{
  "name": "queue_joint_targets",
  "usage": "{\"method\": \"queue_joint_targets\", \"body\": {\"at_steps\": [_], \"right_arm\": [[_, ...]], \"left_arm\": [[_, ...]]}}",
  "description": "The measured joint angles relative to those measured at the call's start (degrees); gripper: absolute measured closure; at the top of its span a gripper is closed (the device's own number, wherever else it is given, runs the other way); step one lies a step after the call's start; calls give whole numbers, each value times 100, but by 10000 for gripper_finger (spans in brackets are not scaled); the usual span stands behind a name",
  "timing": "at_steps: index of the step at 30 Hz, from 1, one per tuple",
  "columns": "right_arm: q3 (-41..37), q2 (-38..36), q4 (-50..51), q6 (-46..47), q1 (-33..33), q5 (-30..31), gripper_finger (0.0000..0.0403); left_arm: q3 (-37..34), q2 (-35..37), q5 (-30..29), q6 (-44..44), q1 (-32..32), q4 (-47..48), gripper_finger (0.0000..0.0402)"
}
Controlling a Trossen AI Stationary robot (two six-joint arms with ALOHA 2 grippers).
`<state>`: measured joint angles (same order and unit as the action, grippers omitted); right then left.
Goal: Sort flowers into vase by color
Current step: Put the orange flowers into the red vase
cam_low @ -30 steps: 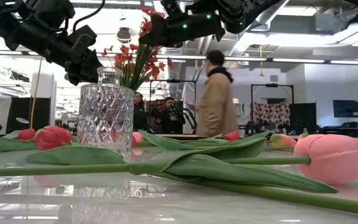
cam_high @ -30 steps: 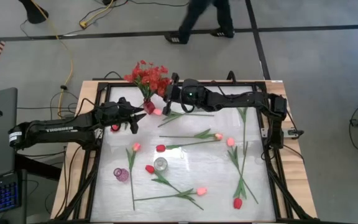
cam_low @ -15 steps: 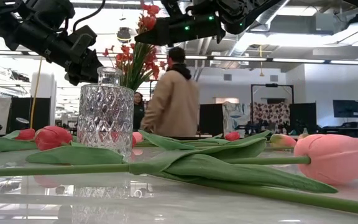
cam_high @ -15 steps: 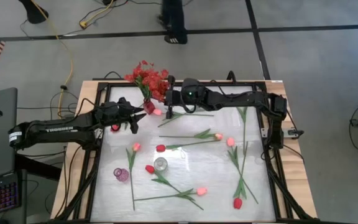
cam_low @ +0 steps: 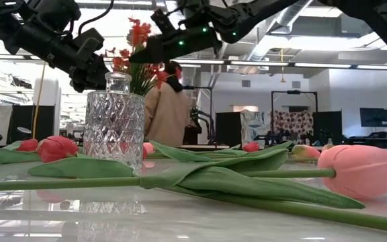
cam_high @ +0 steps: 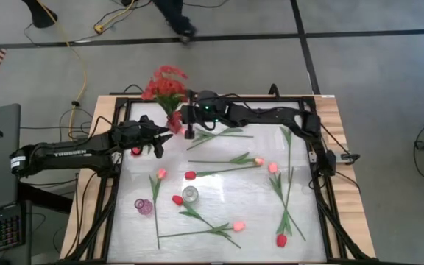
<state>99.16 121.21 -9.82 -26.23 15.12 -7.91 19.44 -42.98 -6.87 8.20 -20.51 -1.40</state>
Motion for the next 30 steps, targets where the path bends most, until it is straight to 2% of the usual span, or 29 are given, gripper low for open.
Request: {"method": "queue_joint_targets", "body": {"at_steps": [7, 13, 18, 24, 30], "right_arm": [[21, -15, 279, 69, -84, 169, 379], [25, -15, 299, 77, -85, 181, 368], [25, -15, 302, 86, -88, 193, 370], [25, -15, 299, 86, -83, 193, 372], [25, -15, 299, 86, -88, 180, 369]], "left_arm": [[0, 0, -58, -14, 0, -5, 274], [0, -3, -994, 131, 0, -23, 274], [-2, -159, -1492, -285, 1, -439, 274], [0, -240, -1718, -870, 0, -1232, 274], [0, -246, -1938, -1149, 0, -1462, 274]]}}
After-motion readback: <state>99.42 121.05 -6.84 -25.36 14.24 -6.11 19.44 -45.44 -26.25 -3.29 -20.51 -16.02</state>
